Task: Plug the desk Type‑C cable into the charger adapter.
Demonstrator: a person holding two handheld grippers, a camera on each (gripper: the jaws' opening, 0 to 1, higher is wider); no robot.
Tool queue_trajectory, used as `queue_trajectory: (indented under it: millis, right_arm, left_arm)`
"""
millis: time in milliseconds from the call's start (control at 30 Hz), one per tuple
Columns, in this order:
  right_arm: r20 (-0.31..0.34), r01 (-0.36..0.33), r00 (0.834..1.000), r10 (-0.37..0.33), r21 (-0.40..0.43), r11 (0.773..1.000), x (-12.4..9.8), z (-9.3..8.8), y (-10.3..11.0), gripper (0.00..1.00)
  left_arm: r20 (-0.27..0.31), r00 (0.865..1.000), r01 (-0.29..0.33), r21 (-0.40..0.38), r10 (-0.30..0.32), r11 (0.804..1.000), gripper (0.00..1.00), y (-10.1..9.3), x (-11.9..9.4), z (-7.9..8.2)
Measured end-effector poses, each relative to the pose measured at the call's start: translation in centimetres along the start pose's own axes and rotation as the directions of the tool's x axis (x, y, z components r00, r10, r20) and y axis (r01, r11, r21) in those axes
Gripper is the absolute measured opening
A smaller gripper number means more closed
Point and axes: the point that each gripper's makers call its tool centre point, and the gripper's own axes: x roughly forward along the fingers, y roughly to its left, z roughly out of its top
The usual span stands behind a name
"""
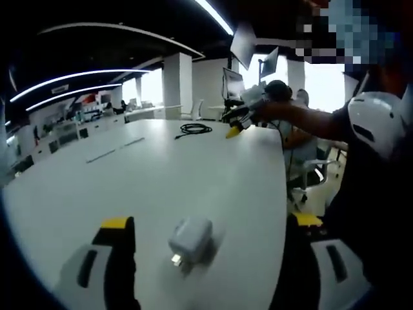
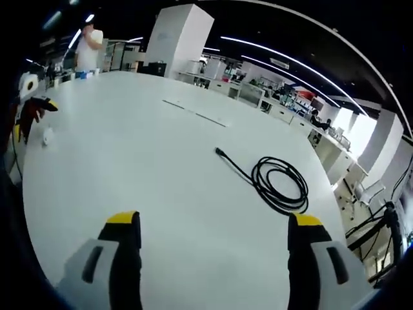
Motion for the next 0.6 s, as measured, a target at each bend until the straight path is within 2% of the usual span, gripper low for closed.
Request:
queue_trajectory:
  millis: [333,600]
  right_arm:
    - [-0.035,-0.005,0.999,0.005,-0.002,1.000,2.2,-0.5,-2.0,0.93]
    - [-0.053,0.000,0.999,-0.001,-0.014,1.000,3.1,-0.5,-3.5,0.91]
  left_arm:
    - [0.001,1.000,-0.009,0.002,0.009,1.000,1.00,0.2,-0.1,0.4]
    - [-0.001,1.000,-0.019,0.001,0.019,1.000,1.00,0.2,-0.1,0.5]
